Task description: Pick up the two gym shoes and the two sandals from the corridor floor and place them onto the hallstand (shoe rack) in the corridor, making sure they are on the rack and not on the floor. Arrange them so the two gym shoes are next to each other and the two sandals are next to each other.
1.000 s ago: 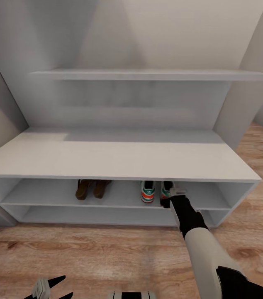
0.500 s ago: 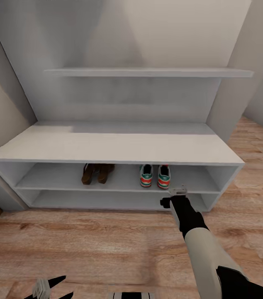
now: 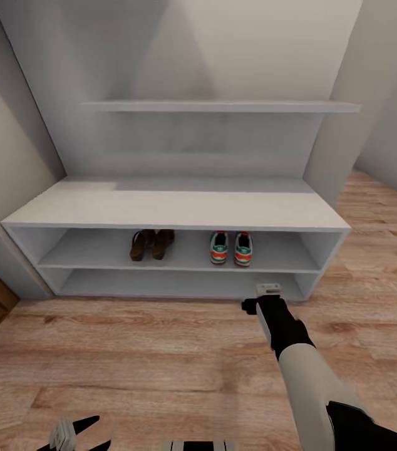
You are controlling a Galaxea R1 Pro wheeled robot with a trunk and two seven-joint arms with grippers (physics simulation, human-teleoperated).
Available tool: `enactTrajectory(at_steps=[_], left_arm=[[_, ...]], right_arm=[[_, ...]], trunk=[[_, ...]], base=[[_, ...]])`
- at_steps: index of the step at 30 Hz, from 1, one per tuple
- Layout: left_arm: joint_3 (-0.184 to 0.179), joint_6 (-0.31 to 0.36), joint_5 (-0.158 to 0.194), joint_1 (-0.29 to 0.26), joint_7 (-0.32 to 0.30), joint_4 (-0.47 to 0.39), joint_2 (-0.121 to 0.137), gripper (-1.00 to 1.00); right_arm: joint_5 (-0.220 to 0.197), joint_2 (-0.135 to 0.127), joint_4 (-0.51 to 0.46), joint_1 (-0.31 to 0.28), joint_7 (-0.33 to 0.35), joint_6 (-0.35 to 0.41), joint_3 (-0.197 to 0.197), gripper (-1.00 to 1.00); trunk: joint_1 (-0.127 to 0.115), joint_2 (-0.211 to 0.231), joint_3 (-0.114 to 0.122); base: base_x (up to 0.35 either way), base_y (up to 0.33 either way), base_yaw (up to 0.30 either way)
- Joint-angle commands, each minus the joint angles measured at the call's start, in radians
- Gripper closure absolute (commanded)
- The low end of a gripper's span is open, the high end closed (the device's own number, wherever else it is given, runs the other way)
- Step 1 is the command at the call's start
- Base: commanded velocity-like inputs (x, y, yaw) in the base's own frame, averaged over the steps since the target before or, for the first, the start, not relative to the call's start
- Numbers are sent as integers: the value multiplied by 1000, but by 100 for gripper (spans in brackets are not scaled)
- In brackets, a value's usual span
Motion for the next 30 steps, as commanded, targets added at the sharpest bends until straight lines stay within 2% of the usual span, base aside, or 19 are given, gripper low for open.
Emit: enactTrajectory(at_steps=[1, 6, 11, 12, 16, 17, 19, 20, 24, 25, 30], left_arm=[[3, -6, -1, -1, -3, 1, 0, -100], [4, -12, -1, 0, -4, 1, 2, -100], [4, -14, -2, 1, -4, 2, 3, -100], [4, -15, -3, 3, -3, 3, 4, -100], [4, -18, -4, 9, -1, 6, 5, -100], [4, -19, -5, 10, -1, 8, 6, -100], [5, -19, -5, 10, 1, 11, 6, -100], [5, -21, -6, 11, 3, 15, 7, -100], [5, -22, -6, 12, 5, 16, 7, -100], [5, -22, -6, 12, 5, 17, 7, -100], [5, -22, -6, 12, 8, 17, 8, -100]], right_arm=[[1, 1, 0, -1, -1, 3, -3, -100], [3, 1, 17, 3, 1, 2, -3, -100], [3, 1, 149, 6, 5, -13, -4, -100], [3, 1, 267, 7, 6, -104, -4, -100], [6, 1, 445, 9, 6, -310, -3, -100], [7, -15, 501, 10, 7, -377, -3, -100], [9, -35, 550, 11, 7, -447, -3, -100], [10, -71, 600, 17, 8, -549, -2, -100], [12, -113, 625, 60, 20, -634, -2, -100], [12, -138, 630, 91, 42, -674, -2, -100], [13, -203, 633, 151, 139, -791, -2, -100]], trunk=[[-1, 0, -1], [-1, 0, -1], [-1, 0, 3], [-1, 0, 7], [-3, 1, 22], [-4, 1, 26], [-5, 2, 34], [-8, 9, 37], [-24, 37, 50], [-28, 44, 53], [-47, 79, 69]], base=[[-168, 0, 0], [-60, 0, 0], [-5, 0, 0], [0, 0, 0], [0, 0, 0], [0, 0, 0], [0, 0, 0], [0, 0, 0], [0, 0, 0], [0, 0, 0], [0, 0, 0]])
